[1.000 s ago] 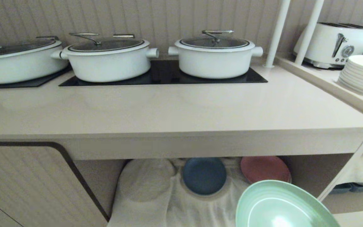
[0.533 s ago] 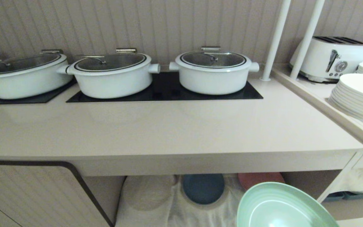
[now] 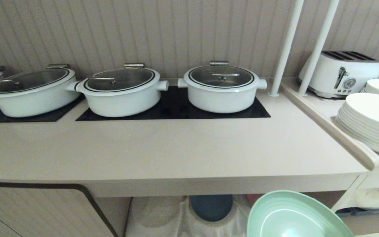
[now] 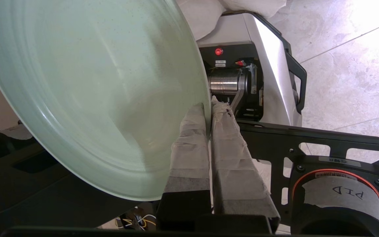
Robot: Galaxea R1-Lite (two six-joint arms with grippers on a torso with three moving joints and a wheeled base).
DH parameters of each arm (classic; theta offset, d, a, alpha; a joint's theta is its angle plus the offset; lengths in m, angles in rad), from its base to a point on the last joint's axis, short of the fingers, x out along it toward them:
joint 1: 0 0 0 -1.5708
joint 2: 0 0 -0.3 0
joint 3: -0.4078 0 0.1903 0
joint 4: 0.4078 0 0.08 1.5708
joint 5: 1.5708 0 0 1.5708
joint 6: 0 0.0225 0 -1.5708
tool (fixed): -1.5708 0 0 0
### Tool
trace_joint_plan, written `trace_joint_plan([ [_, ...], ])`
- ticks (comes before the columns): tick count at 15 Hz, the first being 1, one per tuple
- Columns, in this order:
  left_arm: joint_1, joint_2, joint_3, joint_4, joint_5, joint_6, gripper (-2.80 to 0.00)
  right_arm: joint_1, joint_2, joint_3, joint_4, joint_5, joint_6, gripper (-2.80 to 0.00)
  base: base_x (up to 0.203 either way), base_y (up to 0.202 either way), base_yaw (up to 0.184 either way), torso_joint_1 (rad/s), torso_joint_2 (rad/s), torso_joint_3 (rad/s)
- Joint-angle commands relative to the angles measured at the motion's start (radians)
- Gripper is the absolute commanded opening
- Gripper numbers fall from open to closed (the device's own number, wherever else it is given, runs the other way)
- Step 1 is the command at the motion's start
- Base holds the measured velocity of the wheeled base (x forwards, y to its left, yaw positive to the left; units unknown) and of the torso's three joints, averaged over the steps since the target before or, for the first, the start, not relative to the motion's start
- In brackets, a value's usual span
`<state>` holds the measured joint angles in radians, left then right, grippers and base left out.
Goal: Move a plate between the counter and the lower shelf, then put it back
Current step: Put the plate
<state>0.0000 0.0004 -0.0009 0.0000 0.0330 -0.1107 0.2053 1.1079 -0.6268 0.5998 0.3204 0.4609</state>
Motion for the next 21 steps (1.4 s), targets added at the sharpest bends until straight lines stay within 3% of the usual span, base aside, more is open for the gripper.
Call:
trace_joint_plan([
  [1,0.0,0.0,-0.001,0.0,0.001,-0.001,-2.8,0.0,0.0,0.001,0.004,0.002,0.002,-2.8,0.0,0.0,0.0,0.051,-0.08,-0.041],
  [13,0.0,0.0,-0.001,0.0,0.001,-0.001,-2.8,0.0,0.013,-0.054,0.003,0.004,0.002,-2.8,0.0,0.0,0.0,0.002,0.0,-0.002],
  [19,0.0,0.0,0.001,0.0,0.001,-0.001,-2.8,0.002,0.105,-0.148,0.001,0.005,-0.04,-2.8,0.0,0.0,0.0,0.0,0.0,0.0],
  [21,0.0,0.0,0.001,0.0,0.001,-0.001,-2.8,0.003,0.141,-0.178,0.0,0.005,-0.09,-2.8,0.0,0.0,0.0,0.0,0.0,0.0],
])
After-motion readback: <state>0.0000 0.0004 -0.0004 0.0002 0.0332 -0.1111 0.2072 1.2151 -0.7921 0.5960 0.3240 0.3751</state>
